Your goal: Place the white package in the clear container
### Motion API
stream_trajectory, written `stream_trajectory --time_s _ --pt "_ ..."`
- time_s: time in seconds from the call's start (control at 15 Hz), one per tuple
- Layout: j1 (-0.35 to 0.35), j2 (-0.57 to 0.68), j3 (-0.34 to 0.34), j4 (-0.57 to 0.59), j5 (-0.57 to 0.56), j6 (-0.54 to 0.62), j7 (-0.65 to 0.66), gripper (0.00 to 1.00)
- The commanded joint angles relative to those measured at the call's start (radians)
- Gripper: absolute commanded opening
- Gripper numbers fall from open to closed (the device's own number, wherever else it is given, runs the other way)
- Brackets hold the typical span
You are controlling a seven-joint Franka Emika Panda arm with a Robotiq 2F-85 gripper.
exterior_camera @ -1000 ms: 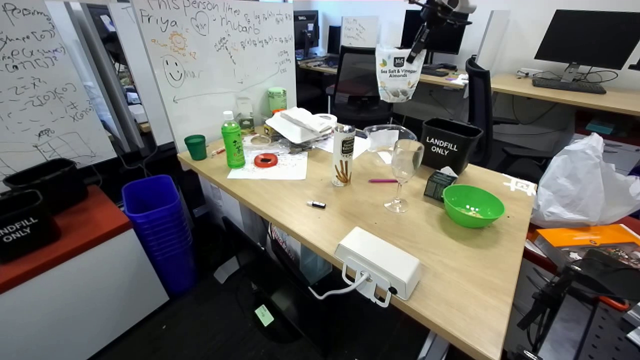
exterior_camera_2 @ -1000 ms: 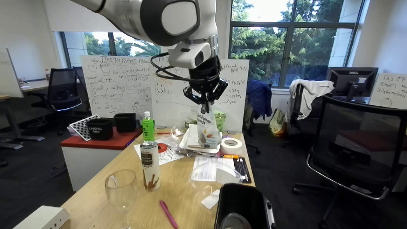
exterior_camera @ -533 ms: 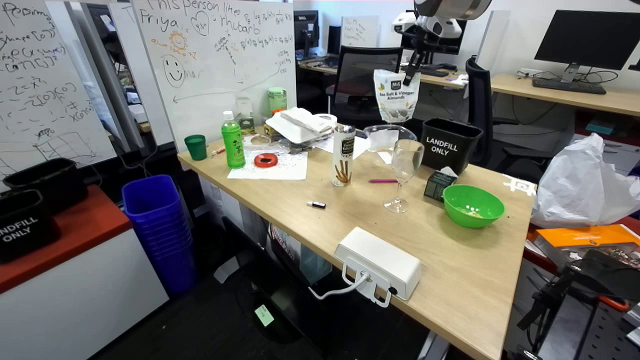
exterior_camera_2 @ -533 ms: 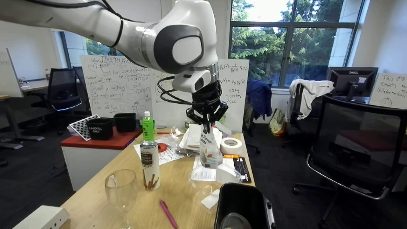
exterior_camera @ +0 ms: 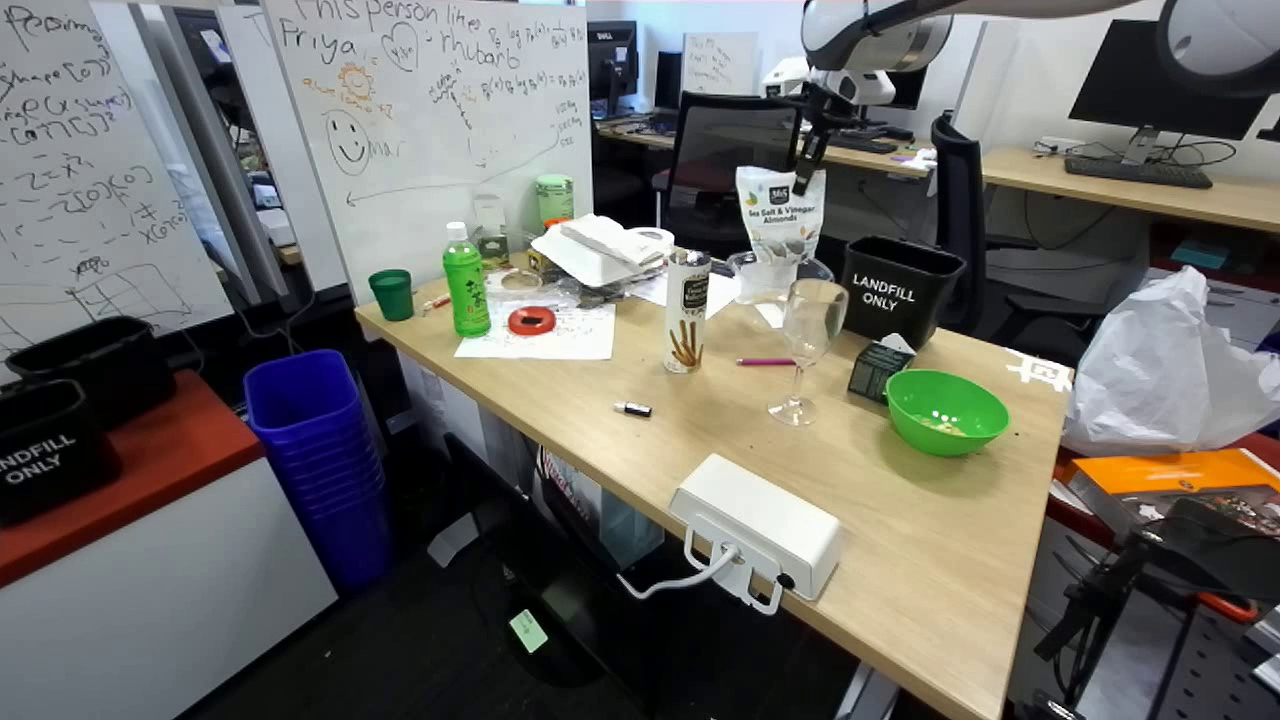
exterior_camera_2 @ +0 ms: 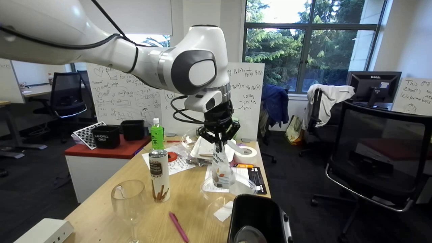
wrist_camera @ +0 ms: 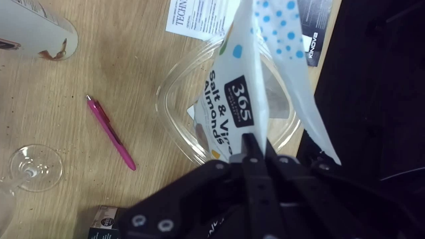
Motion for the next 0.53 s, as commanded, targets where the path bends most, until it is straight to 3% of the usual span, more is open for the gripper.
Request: stream_trajectory --time_s 0.0,0.27,0.33,0.47 --pt "-0.01 0.078 -0.001 0.121 -0.048 -0.069 0.036 0.01" --pt "0.001 0.124 -0.026 0.167 -0.055 -0.068 0.034 0.01" --pt "0.001 0.128 -0.025 0.178 -0.053 -0.078 0.036 0.27" --pt "-0.003 0.129 -0.015 0.207 -0.04 -0.09 0.033 0.34"
